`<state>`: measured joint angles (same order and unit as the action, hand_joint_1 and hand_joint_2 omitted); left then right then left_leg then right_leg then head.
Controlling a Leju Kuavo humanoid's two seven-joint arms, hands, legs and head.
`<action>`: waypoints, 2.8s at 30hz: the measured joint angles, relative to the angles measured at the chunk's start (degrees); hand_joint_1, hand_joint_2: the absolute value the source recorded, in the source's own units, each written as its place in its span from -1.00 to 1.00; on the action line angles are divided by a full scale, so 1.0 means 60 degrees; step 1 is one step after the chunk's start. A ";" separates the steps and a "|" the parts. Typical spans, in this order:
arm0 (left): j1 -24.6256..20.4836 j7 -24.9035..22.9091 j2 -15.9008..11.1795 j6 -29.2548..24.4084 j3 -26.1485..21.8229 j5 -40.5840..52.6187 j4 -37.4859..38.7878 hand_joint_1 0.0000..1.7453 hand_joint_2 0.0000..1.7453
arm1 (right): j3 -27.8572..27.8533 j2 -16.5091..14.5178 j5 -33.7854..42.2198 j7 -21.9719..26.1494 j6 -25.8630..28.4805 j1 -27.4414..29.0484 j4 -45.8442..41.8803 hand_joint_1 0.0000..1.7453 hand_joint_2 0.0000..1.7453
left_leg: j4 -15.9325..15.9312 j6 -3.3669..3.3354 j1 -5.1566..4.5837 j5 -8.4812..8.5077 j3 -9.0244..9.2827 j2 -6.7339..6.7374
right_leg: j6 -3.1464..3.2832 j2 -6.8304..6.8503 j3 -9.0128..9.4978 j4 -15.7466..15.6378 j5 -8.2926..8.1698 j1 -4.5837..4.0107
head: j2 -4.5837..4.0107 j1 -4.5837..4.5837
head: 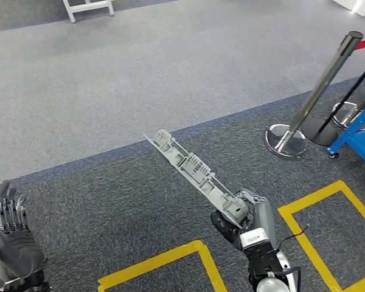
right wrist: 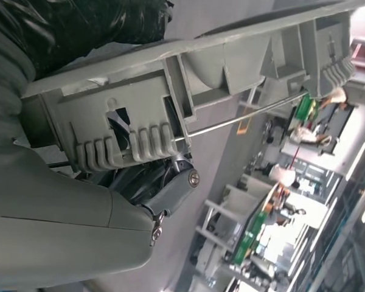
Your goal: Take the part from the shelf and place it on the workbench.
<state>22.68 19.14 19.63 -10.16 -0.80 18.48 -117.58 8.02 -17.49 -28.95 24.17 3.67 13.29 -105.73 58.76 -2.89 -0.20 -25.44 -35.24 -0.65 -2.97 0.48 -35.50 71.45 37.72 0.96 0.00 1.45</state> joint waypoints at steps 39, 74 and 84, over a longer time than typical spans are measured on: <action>0.0166 -0.0099 0.0060 0.0577 -0.0124 -0.0700 -0.0107 -1.00 -1.00 | 0.0239 0.0005 -0.0162 -0.0180 0.0053 -0.0081 0.0308 1.00 1.00 | 0.0080 0.0184 0.0020 -0.0082 0.0004 -0.1181 | 0.0089 -0.0865 0.0535 -0.2052 -0.1450 0.0076 | 0.0000 -0.0069; 0.0172 0.0000 0.0075 0.0295 -0.0016 0.0019 -0.0210 -1.00 -1.00 | 0.0315 0.0031 -0.0088 -0.0192 0.0096 -0.0107 0.0338 1.00 1.00 | 0.0090 0.0310 0.0049 -0.0161 -0.0006 -0.1102 | 0.0233 -0.0666 0.0606 -0.2198 -0.1500 0.0048 | 0.0000 -0.0091; 0.0155 0.0015 0.0058 0.0437 0.0037 0.0016 -0.0209 -1.00 -1.00 | 0.0229 0.0024 -0.0067 -0.0128 0.0044 -0.0084 0.0312 1.00 1.00 | 0.0817 0.0454 0.0034 -0.0277 -0.0264 0.0480 | 0.0309 0.0697 0.0962 -0.2275 -0.1247 -0.0003 | 0.0000 0.0090</action>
<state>23.61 19.23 19.98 -7.54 -0.58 18.58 -118.84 9.39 -17.35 -29.35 23.40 3.93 12.79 -103.86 63.66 -0.17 0.01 -27.11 -36.82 2.23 -1.12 4.66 -29.73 57.80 30.23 0.94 0.00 1.99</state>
